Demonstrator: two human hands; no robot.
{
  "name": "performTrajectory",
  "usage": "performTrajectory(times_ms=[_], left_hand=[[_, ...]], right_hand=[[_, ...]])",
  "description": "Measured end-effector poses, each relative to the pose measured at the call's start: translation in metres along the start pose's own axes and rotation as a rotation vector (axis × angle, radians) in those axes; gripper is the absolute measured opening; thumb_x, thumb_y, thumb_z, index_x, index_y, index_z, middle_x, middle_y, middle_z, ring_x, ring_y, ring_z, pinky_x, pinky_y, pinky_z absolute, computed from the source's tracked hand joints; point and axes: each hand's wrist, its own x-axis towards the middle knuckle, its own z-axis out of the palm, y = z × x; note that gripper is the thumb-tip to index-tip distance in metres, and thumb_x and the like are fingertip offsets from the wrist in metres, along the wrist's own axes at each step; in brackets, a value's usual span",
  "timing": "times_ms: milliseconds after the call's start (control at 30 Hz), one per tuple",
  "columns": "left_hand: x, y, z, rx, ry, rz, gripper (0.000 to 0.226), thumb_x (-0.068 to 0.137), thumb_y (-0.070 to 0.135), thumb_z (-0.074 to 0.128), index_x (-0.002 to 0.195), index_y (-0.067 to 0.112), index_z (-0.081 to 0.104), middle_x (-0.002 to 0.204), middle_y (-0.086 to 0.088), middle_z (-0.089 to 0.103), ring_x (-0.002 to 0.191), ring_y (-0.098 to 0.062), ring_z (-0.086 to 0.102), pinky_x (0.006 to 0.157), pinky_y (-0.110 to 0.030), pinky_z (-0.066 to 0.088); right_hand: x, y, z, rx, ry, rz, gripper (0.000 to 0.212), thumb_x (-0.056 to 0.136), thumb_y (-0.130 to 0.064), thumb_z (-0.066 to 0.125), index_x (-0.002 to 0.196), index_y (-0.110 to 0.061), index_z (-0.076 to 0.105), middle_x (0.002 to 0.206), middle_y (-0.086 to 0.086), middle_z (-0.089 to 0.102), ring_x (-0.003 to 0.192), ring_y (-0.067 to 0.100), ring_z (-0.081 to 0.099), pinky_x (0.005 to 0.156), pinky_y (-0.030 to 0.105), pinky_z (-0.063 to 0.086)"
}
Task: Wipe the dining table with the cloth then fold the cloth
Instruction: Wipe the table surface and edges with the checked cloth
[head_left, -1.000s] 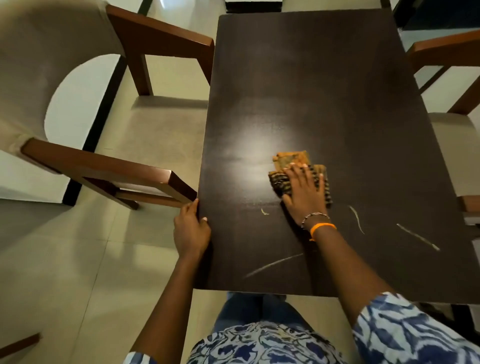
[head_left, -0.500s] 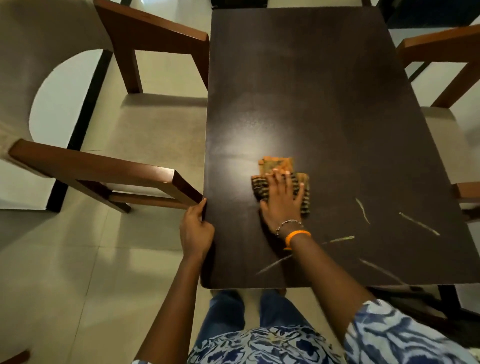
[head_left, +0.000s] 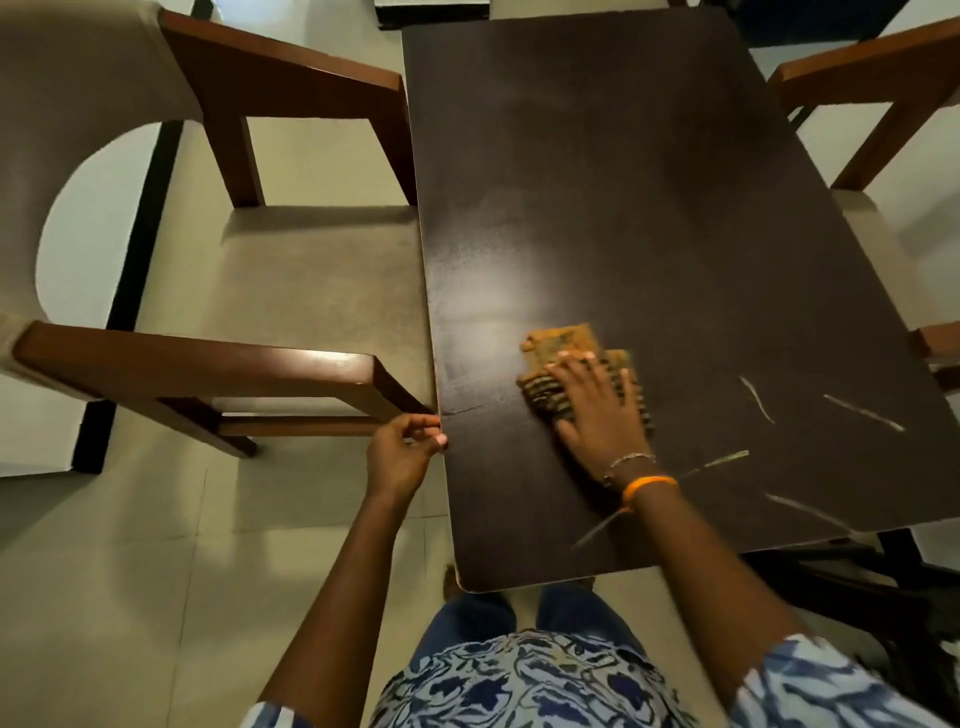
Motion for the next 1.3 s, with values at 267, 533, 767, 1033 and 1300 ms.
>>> performTrajectory(times_ms=[267,533,767,1033,1300], left_hand=[[0.011,-0.012,-0.002,0.008,-0.082,-0.034,0.02,0.084,0.006,0.065,0.104,0.006,0.063,0.097,-0.005,0.062,0.092,-0.017,0.057,0.081,-0.029,0.046],[0.003,-0.015,0.003,0.013,0.004,-0.025,0.025,0.087,0.003,0.06,0.111,0.007,0.063,0.106,-0.004,0.064,0.095,-0.013,0.056,0.08,-0.026,0.044],[-0.014,-0.022,0.0,0.034,-0.077,0.002,0.024,0.088,0.004,0.059,0.111,0.008,0.061,0.11,-0.006,0.063,0.098,-0.016,0.057,0.087,-0.029,0.046],[-0.013,-0.027,-0.003,-0.021,-0.107,-0.096,0.023,0.087,0.004,0.06,0.11,0.005,0.063,0.111,-0.012,0.064,0.104,-0.022,0.058,0.087,-0.03,0.045],[-0.01,-0.026,0.002,-0.036,-0.048,-0.203,0.026,0.085,0.007,0.064,0.111,0.008,0.061,0.115,-0.012,0.065,0.108,-0.025,0.06,0.095,-0.038,0.048]], right_hand=[[-0.01,0.049,-0.018,0.053,0.053,0.491,0.065,0.087,-0.026,0.051,0.146,-0.022,0.022,0.157,-0.001,0.013,0.145,0.022,0.002,0.114,0.055,-0.001],[0.007,-0.121,0.026,0.044,-0.104,0.008,0.068,0.087,-0.035,0.049,0.147,-0.025,0.018,0.158,-0.002,0.006,0.145,0.022,-0.007,0.111,0.056,-0.011],[-0.01,-0.057,0.019,-0.022,-0.056,-0.18,0.074,0.07,-0.045,0.029,0.14,-0.024,0.036,0.152,-0.001,0.03,0.143,0.023,0.018,0.113,0.056,0.006],[-0.025,0.048,-0.017,0.053,0.086,0.447,0.064,0.086,-0.026,0.052,0.144,-0.022,0.026,0.156,0.0,0.017,0.145,0.021,0.004,0.114,0.055,0.0],[-0.012,-0.097,0.018,0.076,-0.01,0.211,0.067,0.089,-0.031,0.047,0.147,-0.02,0.015,0.159,0.001,0.003,0.145,0.023,-0.007,0.11,0.058,-0.013]])
